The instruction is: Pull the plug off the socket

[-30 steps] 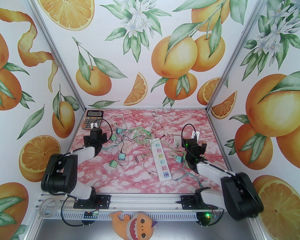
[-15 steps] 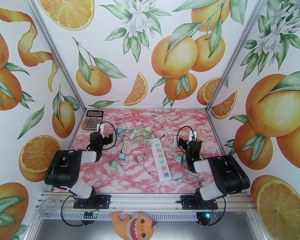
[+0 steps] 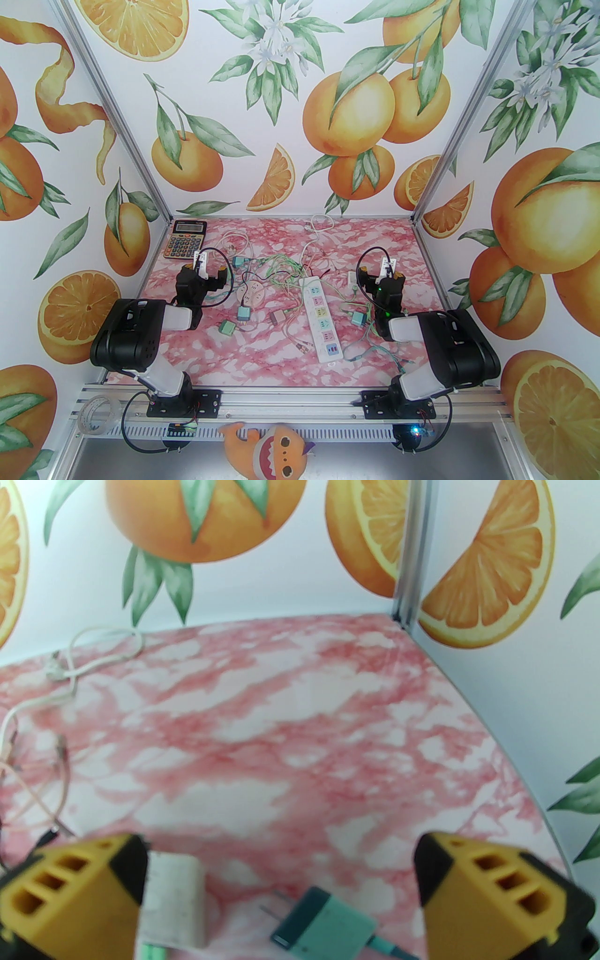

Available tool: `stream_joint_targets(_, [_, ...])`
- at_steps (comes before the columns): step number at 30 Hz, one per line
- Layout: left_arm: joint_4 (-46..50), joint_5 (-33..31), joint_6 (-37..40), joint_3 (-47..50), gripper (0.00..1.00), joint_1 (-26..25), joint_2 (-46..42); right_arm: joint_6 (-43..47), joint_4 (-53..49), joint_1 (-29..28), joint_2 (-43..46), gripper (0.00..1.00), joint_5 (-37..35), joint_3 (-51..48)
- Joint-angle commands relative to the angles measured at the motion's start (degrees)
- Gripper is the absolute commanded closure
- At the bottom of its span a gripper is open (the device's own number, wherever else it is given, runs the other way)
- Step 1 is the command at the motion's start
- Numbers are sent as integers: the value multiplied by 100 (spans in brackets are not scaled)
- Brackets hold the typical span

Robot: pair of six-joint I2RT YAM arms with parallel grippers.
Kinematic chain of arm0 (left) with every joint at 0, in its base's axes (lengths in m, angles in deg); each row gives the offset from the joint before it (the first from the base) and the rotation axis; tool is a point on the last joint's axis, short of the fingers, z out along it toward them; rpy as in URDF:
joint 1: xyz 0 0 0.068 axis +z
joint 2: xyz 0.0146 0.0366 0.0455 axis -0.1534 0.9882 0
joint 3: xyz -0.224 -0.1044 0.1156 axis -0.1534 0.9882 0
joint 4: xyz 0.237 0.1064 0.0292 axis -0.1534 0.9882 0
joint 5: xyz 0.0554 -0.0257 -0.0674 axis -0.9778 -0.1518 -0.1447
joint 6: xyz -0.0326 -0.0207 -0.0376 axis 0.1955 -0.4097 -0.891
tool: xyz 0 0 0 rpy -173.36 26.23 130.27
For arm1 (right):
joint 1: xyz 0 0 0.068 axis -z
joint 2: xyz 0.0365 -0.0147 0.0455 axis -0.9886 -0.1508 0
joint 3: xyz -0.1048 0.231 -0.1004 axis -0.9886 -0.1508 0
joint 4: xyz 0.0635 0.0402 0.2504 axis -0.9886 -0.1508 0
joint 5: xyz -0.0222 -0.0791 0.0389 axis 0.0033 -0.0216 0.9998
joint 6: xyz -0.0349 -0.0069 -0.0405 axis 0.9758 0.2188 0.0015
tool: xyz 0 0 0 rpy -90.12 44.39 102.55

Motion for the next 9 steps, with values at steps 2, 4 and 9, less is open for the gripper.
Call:
stream_joint_targets(2, [-249, 91, 53, 38, 0, -19, 12, -69, 122, -13, 0, 0, 54, 62])
stream_joint_targets(4, [-260, 86, 47, 35, 0, -19, 11, -51, 101, -20, -7, 0, 80, 81])
stream_joint_targets(9, [-248, 88, 48, 36, 0, -15, 11, -51, 87, -16, -6, 0, 95, 80])
